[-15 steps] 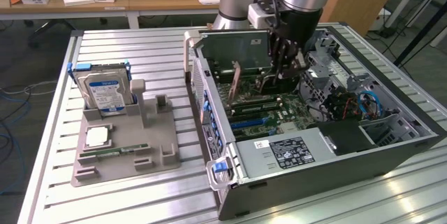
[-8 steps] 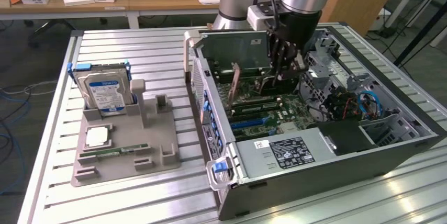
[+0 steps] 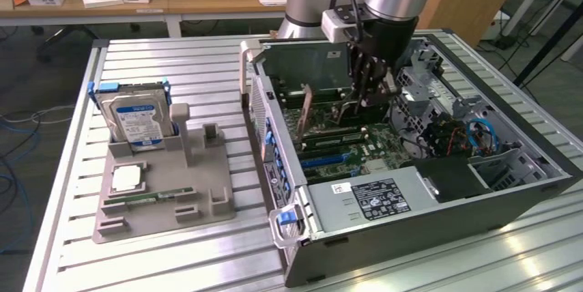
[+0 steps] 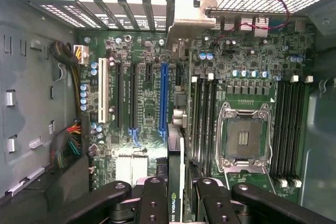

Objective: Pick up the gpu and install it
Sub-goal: 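Insert the gpu into the slot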

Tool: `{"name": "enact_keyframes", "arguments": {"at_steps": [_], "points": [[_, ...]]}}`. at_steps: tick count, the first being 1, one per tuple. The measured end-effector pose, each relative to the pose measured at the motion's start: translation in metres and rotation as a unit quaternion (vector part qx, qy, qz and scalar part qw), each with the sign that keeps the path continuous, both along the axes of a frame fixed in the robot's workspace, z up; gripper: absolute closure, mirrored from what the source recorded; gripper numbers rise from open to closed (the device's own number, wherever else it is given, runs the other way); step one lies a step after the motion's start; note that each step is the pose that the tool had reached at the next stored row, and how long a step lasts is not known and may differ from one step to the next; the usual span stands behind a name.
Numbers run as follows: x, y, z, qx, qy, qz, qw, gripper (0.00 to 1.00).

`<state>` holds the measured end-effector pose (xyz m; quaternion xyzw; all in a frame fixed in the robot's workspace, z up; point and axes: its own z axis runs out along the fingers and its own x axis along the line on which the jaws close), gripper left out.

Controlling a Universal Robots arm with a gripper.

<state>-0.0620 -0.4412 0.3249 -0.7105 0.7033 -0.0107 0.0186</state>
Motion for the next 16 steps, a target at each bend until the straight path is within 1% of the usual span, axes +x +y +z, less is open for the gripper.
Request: {"name": "enact_keyframes", "arguments": {"at_steps": [16], "points": [[-0.0020,-0.0045,-0.0054,0.0001,0.0000,0.000,1.0000,0.74]]}}
